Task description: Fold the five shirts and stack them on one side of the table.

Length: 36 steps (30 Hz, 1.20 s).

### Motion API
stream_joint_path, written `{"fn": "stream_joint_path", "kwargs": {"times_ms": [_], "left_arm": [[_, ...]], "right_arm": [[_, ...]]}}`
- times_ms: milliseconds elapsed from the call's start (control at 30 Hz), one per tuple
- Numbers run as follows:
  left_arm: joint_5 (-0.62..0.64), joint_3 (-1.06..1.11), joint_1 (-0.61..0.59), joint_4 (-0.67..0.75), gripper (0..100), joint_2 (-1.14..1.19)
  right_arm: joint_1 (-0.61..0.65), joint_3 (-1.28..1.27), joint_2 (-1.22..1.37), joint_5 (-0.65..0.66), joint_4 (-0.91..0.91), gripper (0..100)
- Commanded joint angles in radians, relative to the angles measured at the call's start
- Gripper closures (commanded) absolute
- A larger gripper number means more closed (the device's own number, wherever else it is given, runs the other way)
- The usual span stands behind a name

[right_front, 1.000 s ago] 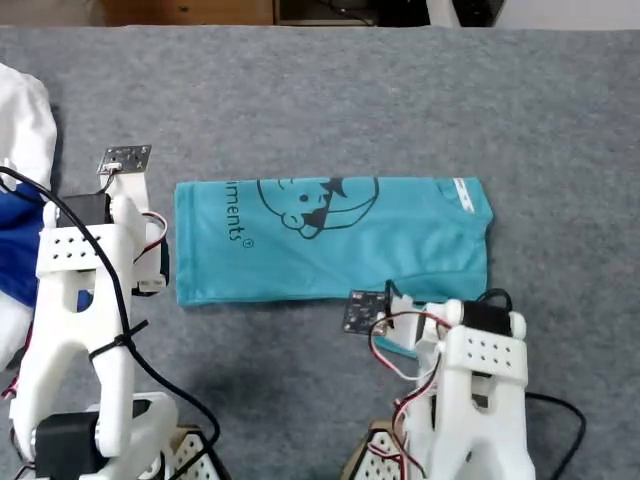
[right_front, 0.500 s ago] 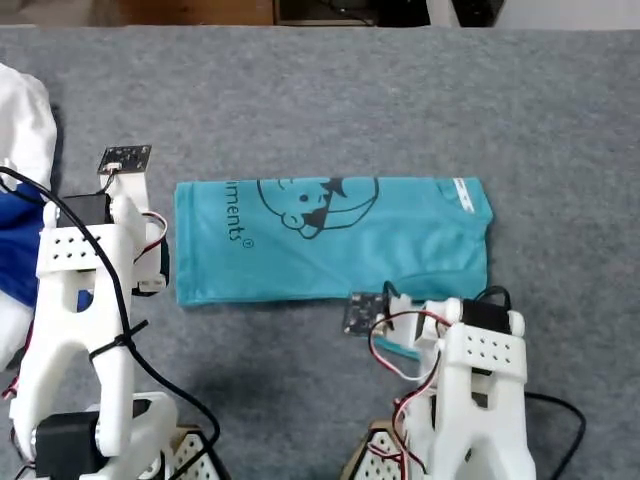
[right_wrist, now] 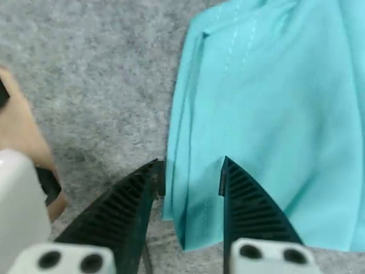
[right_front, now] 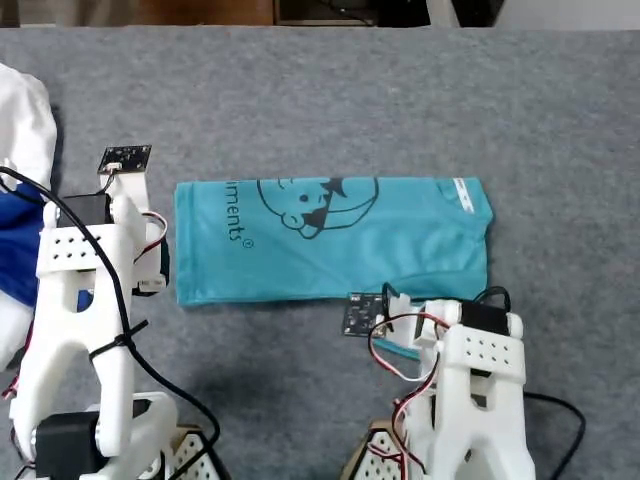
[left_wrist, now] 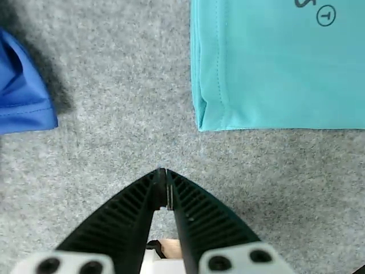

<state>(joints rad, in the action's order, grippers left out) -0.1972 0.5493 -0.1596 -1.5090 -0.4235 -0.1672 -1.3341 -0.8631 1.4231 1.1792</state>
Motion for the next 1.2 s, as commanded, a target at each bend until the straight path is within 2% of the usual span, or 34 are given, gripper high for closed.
{"fn": "stream_joint_path", "kwargs": {"times_ms": [0,467,600,667,933,1167], "left_arm": [[0.002,-0.003,-0.011,-0.009,98,-0.019],[0.002,-0.003,-0.012,-0.009,98,-0.019],[0.002,-0.003,-0.012,-0.009,98,-0.019],[0.002,-0.003,-0.012,-0.009,98,-0.022],[0.002,-0.003,-0.043,-0.009,98,-0.025],[-0.003,-0.008,-0.054,-0.021,98,-0.027]], "right_arm": [[0.010,0.031,0.002,0.008,-0.009,82.1],[0.013,-0.068,0.002,0.052,-0.032,82.9],[0.004,-0.088,0.002,0.046,-0.097,96.1],[0.002,-0.094,0.001,0.046,-0.114,99.3],[0.002,-0.062,-0.001,-0.002,-0.117,99.4],[0.012,0.104,0.004,-0.015,-0.057,99.4]]}}
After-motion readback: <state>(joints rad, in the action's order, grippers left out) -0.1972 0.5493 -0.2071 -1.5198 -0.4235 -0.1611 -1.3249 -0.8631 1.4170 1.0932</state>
